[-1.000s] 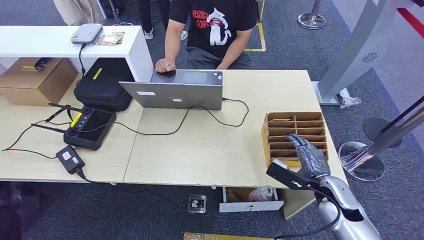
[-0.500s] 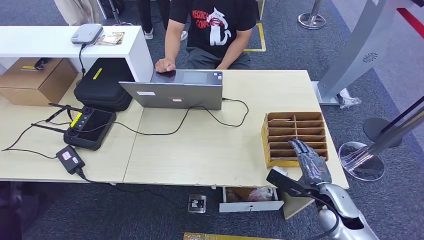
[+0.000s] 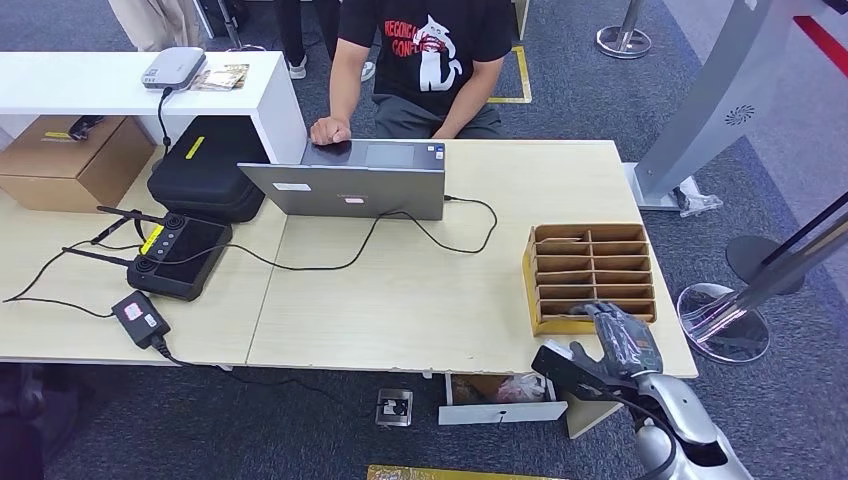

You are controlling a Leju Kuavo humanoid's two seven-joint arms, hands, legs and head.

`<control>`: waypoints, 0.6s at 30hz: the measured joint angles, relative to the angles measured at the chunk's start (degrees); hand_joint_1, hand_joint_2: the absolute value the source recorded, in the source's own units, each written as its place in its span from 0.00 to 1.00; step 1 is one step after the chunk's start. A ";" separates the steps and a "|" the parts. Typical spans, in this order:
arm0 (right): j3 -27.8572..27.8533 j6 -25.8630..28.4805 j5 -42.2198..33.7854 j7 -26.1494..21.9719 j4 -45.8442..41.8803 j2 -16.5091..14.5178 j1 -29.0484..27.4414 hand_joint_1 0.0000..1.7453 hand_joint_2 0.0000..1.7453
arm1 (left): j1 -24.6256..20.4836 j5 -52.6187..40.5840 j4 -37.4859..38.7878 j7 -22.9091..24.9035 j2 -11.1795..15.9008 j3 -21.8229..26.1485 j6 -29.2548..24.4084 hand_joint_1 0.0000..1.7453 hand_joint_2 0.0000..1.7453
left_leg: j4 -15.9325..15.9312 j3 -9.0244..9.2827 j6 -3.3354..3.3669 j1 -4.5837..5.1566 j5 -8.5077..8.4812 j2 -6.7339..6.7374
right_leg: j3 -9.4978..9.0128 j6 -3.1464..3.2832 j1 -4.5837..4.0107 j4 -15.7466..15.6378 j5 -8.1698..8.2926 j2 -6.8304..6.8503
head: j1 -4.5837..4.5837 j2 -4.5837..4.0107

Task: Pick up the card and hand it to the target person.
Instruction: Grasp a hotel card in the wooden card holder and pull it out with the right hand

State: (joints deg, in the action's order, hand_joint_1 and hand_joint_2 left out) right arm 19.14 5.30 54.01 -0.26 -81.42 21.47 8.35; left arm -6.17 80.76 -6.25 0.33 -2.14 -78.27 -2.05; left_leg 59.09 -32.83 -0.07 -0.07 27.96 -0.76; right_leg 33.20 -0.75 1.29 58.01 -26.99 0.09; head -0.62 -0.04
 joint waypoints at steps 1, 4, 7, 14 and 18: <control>-0.01 0.17 0.01 -0.04 -0.10 -0.01 -0.03 0.95 1.00 | 0.00 0.00 -0.01 0.00 0.00 -0.01 0.00 0.00 1.00 | 0.00 0.00 0.00 0.00 0.00 0.00 | 0.00 0.00 0.00 0.00 0.00 0.00 | -0.01 0.00; -0.03 0.72 0.55 -0.15 -0.68 -0.04 -0.44 0.93 1.00 | 0.00 0.01 -0.01 0.00 0.00 -0.04 0.00 0.00 1.00 | 0.00 0.01 0.00 0.00 0.00 -0.01 | 0.00 0.00 0.00 0.00 0.00 0.01 | 0.00 0.00; -0.38 1.13 1.75 -0.25 -2.01 -0.11 -1.82 0.91 1.00 | -0.01 0.03 0.00 0.00 0.00 -0.04 0.00 0.00 1.00 | 0.00 0.00 0.00 0.00 0.00 -0.02 | 0.00 0.00 0.00 0.00 -0.01 0.02 | 0.00 0.00; -2.61 2.15 3.15 -0.28 -6.12 -0.14 -6.69 0.89 1.00 | 0.02 0.42 -0.01 -0.20 0.00 -0.09 0.00 0.00 1.00 | 0.00 -0.02 0.02 0.00 0.03 -0.06 | 0.01 -0.02 0.00 -0.02 -0.04 0.06 | -0.01 0.00; -4.35 2.74 3.68 -0.22 -8.64 -0.14 -9.75 0.87 1.00 | 0.04 0.44 0.00 -0.35 0.00 -0.20 0.00 0.00 1.00 | 0.00 -0.02 0.02 0.00 0.03 -0.05 | 0.01 -0.02 0.00 -0.03 -0.03 0.05 | 0.00 0.00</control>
State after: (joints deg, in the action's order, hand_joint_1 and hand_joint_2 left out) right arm 14.78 8.04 57.69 -0.48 -90.05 21.34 -1.40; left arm -6.13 81.20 -6.25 -0.02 -2.14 -78.47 -2.05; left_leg 59.09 -32.86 -0.05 -0.06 27.99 -0.81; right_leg 33.21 -0.77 1.29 57.99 -27.02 0.15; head -0.62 -0.04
